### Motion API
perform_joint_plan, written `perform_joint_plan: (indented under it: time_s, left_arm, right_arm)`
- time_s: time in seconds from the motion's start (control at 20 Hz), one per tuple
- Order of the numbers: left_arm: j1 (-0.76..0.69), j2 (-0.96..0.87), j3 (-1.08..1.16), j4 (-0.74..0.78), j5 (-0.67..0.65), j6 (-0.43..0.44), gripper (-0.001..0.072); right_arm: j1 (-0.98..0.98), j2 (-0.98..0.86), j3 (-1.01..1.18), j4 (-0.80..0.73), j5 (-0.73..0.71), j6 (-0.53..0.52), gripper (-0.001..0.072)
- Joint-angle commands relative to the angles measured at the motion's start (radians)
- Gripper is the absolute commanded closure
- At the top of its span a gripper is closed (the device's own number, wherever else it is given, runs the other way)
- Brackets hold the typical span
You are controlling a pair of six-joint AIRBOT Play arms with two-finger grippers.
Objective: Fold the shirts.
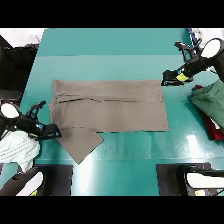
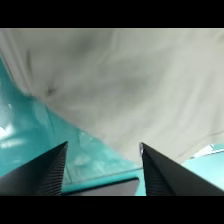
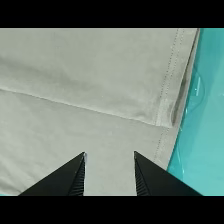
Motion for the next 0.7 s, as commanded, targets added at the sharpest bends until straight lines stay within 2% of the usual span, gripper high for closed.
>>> perform_joint_plan:
  time_s: [0.0, 0.35, 0.65]
  left_arm:
    - [0.0, 0.04, -0.079, -0.006, 0.007, -0.026, 0.017]
    - [0.0, 0.016, -0.115, -0.022, 0.137, -0.056, 0.017]
    - [0.0, -0.024, -0.115, -0.074, 0.177, -0.055, 0.0174]
  right_arm:
    - [0.0, 0.004, 0.0, 0.001, 0.0, -0.002, 0.0357]
    - [0.0, 0.004, 0.0, 0.001, 0.007, -0.002, 0.0369]
    - [0.0, 0.004, 0.0, 0.002, 0.045, -0.003, 0.0374]
